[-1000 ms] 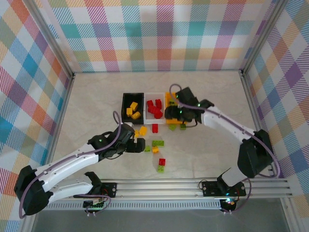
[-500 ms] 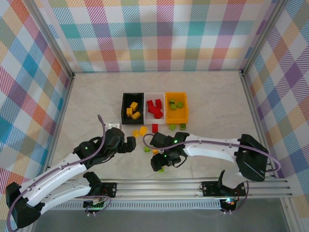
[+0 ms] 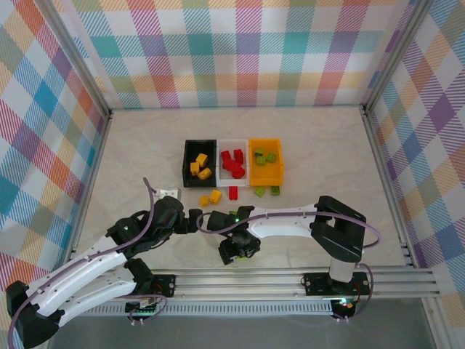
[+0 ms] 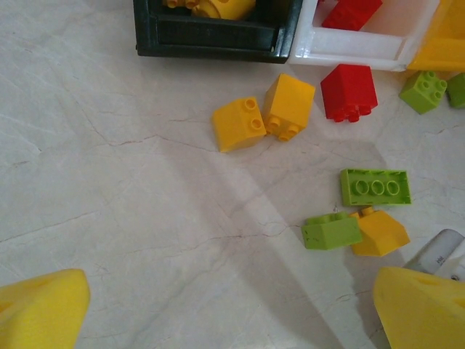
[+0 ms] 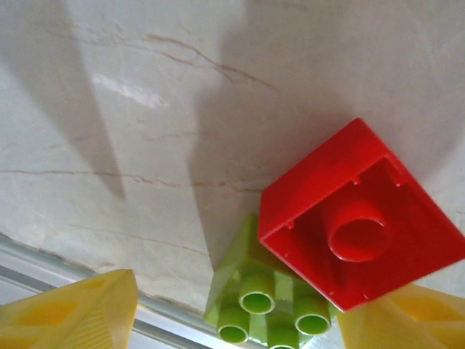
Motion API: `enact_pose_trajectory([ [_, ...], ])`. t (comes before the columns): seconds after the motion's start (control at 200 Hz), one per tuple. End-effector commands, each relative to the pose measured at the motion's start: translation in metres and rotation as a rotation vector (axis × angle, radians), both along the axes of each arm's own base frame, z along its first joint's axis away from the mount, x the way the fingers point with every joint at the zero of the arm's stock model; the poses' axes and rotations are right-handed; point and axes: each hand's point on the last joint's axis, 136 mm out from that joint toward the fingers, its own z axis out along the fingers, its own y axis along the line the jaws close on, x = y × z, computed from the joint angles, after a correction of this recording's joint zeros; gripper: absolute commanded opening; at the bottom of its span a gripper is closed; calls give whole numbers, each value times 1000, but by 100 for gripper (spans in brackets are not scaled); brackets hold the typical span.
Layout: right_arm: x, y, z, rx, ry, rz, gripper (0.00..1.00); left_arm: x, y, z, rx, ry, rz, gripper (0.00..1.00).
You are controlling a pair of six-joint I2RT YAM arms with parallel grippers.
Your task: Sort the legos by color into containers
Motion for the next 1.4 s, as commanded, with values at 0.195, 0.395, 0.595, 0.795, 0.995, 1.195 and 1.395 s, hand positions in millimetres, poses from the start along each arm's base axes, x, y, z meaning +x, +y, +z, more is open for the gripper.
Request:
enact_pose_trajectory([
  [0.195,4,-22,-7,-119,-43,-1,46,-3,4,-2,-9,3,16,100],
  [0.395,6,-31,-7,-121,-66,-1,33,0,3,0,3,0,16,100],
  [0.595,11,-43,12,-44,-140,-28,28,4,2,6,9,-13,25,100],
  [0.795,42,-63,48,41,-240,-95,28,9,-2,12,-18,-43,29,100],
  [0.995,146,-68,108,194,-392,-211,28,16,-20,7,-20,-26,-18,100],
  [1.195,265,-74,137,244,-508,-358,29,26,-44,3,-7,12,-79,100],
  [1.395,335,-83,116,220,-502,-466,30,28,-70,-8,-15,63,-154,99],
])
